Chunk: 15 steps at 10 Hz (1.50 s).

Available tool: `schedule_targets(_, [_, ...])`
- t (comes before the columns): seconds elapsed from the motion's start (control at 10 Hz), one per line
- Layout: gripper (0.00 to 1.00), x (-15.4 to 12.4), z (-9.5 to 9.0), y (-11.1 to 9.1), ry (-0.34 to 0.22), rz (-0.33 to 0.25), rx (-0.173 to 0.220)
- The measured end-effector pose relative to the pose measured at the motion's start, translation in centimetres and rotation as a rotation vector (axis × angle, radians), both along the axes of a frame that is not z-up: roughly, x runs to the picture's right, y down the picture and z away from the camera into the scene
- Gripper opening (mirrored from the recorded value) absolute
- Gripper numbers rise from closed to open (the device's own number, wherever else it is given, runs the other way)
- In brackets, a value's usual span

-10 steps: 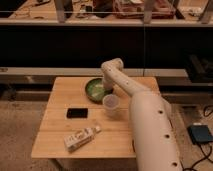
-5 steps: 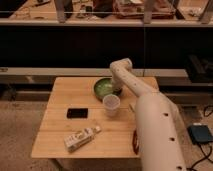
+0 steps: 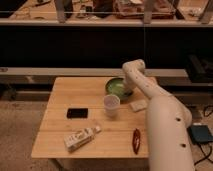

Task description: Push the ceramic bowl across the table

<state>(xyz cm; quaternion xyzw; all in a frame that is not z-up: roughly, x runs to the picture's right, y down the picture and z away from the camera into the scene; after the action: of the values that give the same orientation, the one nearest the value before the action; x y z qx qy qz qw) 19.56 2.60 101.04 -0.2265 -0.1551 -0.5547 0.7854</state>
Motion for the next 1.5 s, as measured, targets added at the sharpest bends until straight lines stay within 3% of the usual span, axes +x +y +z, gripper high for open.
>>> schedule_targets(0.4, [0.0,4.9,-1.5,1.2,0.063,0.041,-0.023])
schedule_targets(0.8, [0.0,6.4,-2.9,2.0,0.075,0.128,-0.061])
schedule_targets(1.0, [0.02,6.3,-2.9,2.0,0.073,0.129,-0.061])
schedule_targets(1.1, [0.08,6.1,-2.8,1.9,0.07,0.128,-0.061])
schedule_targets(1.3, [0.32,6.1,-2.9,1.8,0.07,0.129,-0.059])
schedule_targets(1.5, [0.5,6.0,-2.9,1.7,0.069,0.129,-0.059])
